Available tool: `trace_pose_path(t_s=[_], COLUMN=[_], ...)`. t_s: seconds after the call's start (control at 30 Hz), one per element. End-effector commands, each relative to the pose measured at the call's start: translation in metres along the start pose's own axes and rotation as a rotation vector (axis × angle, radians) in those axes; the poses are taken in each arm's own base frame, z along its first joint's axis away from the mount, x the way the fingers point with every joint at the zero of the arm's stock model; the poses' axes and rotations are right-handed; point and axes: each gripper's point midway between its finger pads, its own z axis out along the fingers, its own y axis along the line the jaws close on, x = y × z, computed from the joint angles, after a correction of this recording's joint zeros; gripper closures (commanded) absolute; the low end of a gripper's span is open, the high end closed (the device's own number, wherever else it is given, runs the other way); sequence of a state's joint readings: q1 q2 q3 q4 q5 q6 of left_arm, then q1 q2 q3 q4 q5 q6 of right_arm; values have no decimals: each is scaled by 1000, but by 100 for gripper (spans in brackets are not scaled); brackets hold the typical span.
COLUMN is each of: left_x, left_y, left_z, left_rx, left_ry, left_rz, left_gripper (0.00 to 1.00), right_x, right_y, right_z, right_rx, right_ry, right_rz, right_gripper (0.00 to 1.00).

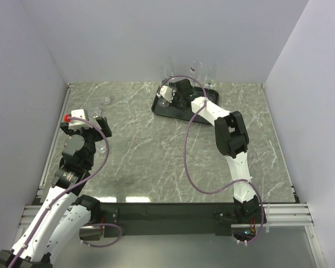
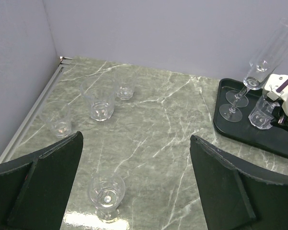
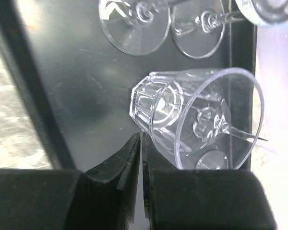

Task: Place the glasses into the tray
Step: Place the glass into the tray

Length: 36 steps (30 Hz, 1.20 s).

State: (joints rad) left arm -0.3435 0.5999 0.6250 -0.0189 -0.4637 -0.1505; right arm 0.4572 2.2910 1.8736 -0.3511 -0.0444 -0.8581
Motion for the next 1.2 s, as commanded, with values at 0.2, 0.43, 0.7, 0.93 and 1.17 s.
trace_pose_path(t_s=[0.2,0.43,0.7,0.93,1.17], left_x=[-6,-4,-3,-1,2], left_y=[-3,-3,-1,-5,-18], left_z=[2,4,3,3,1], left_rx=[12,9,4,23,65], left_ry=[-29,-22,-28,-22,27], left_rz=[-5,1,0,-10,-127], left_gripper=[1,0,1,0,0], right_x=[-9,-10,-25,-29,-24], right_y=[-49,-56,-29,9,63], right_z=[-1,-4,-68,-138,-227], right_rx=[153,179,126,46,-137], right_ry=[-22,-30,-137,-188,-232], right_rz=[-27,-4,0,68,216], right_gripper=[87,87,87,85,83])
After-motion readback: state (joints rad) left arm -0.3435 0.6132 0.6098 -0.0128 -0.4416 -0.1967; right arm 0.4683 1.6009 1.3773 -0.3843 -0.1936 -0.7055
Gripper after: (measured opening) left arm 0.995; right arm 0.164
